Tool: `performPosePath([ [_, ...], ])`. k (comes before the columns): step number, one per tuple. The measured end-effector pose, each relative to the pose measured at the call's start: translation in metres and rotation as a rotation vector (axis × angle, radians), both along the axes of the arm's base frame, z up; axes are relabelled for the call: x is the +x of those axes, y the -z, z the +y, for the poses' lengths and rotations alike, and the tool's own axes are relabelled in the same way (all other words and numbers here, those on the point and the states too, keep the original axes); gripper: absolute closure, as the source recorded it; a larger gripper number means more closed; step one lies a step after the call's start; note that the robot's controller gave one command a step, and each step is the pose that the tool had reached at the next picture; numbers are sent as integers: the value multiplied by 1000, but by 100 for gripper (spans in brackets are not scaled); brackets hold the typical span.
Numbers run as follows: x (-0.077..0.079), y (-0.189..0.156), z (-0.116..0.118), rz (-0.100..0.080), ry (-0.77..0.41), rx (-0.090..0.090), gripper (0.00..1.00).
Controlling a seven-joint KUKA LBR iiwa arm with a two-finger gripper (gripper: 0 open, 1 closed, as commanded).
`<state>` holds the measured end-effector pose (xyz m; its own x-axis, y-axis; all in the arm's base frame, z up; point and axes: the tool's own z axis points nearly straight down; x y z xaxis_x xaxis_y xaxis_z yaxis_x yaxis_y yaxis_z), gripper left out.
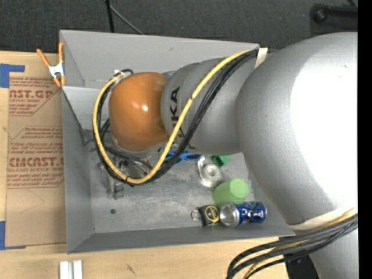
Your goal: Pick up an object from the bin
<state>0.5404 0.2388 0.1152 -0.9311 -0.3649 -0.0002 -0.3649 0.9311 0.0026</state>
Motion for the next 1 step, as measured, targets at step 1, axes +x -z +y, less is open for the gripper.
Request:
performPosePath([
  [1, -7, 2, -26, -1, -38, -3, 100],
])
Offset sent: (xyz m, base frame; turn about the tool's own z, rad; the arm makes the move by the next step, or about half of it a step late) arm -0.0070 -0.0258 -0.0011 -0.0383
